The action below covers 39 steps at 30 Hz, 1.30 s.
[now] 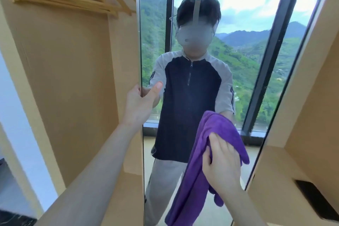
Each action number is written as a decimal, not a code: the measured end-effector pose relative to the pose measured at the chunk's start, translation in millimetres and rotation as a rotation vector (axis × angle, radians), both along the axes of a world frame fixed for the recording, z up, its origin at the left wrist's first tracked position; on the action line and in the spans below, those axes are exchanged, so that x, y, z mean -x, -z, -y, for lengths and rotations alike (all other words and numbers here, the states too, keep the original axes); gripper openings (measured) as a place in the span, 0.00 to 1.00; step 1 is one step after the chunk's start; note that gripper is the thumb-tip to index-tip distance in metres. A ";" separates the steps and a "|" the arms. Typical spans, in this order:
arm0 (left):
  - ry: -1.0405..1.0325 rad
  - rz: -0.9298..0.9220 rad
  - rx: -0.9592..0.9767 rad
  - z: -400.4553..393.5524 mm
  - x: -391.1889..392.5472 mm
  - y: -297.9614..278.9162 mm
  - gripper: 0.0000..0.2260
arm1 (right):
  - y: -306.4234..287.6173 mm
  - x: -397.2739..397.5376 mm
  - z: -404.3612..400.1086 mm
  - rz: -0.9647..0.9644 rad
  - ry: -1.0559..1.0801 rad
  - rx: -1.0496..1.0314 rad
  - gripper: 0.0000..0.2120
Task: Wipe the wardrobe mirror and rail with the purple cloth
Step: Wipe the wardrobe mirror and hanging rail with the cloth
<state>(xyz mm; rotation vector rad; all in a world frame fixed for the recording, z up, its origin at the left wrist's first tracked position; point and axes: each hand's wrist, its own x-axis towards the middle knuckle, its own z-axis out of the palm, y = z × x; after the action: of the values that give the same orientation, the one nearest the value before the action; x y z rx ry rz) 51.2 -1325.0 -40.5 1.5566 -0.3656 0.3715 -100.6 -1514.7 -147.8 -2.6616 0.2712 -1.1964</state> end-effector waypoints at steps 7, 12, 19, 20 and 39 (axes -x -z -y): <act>-0.047 -0.006 0.010 -1.7 8.3 0.3 0.24 | -77.1 -20.9 -24.0 0.140 0.004 0.110 0.24; -0.050 -0.014 -0.002 -4.3 10.3 1.1 0.23 | -2.4 -14.1 -49.0 -0.104 -0.213 0.195 0.35; -0.024 -0.024 0.008 -4.9 11.0 0.4 0.24 | 41.0 13.4 -29.7 -0.241 -0.131 0.143 0.31; -0.026 -0.022 0.010 -4.4 11.5 0.4 0.24 | 31.5 14.9 -27.6 -0.217 -0.116 0.139 0.31; -0.033 0.077 0.080 0.8 11.1 4.1 0.22 | -31.0 -1.2 -60.7 -0.138 -0.152 0.066 0.29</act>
<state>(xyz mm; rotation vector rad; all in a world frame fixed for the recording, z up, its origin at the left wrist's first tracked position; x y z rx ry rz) 40.1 -1325.8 -44.7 1.4741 -0.3809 0.4674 -99.4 -1454.1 -116.8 -2.7693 0.0500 -0.9949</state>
